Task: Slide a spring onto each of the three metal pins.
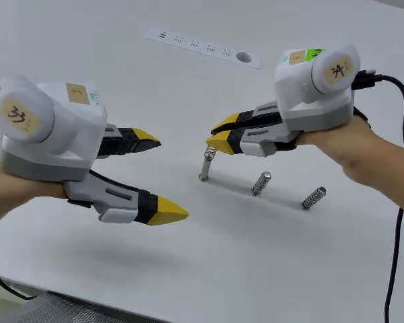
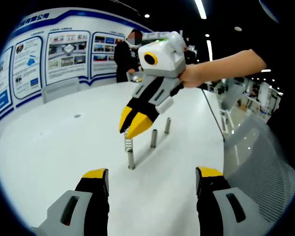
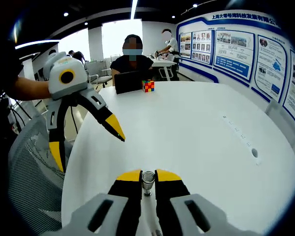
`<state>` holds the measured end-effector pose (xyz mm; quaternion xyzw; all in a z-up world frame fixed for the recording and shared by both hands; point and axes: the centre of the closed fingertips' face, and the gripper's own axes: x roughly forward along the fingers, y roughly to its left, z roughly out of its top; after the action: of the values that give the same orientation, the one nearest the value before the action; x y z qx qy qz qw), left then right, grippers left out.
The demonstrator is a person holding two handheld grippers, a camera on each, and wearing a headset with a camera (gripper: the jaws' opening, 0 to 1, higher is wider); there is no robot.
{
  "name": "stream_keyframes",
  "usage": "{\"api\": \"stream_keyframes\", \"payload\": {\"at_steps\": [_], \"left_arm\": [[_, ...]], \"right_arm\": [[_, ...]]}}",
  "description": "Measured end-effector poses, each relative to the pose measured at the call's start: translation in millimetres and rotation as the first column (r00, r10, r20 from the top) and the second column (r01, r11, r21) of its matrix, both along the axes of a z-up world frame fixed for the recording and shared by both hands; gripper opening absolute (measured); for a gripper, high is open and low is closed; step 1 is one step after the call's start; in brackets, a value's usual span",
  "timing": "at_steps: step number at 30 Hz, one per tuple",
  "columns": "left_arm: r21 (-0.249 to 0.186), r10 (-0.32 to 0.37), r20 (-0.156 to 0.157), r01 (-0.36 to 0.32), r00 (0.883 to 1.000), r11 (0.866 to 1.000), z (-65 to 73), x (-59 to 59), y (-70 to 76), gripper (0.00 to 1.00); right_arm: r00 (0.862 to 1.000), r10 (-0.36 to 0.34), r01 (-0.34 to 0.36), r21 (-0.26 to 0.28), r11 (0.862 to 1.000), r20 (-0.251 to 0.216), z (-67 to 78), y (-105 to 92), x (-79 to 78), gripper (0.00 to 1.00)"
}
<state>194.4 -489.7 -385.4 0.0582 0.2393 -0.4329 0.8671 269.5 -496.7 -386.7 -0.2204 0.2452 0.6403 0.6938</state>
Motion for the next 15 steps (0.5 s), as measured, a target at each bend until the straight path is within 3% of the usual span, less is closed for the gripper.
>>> {"api": "stream_keyframes", "payload": {"at_steps": [8,15], "left_arm": [[-0.005,-0.002,-0.001,0.002,1.000,1.000,0.0,-0.8,-0.4,0.72],[-0.006,0.003,-0.001,-0.003,1.000,1.000,-0.1,-1.7,1.4,0.72]], "right_arm": [[1.000,-0.002,0.002,-0.003,1.000,-0.007,-0.4,0.3,-1.0,0.10],[1.000,0.017,-0.017,-0.039,0.999,0.004,-10.9,-1.5,-4.7,0.10]]}}
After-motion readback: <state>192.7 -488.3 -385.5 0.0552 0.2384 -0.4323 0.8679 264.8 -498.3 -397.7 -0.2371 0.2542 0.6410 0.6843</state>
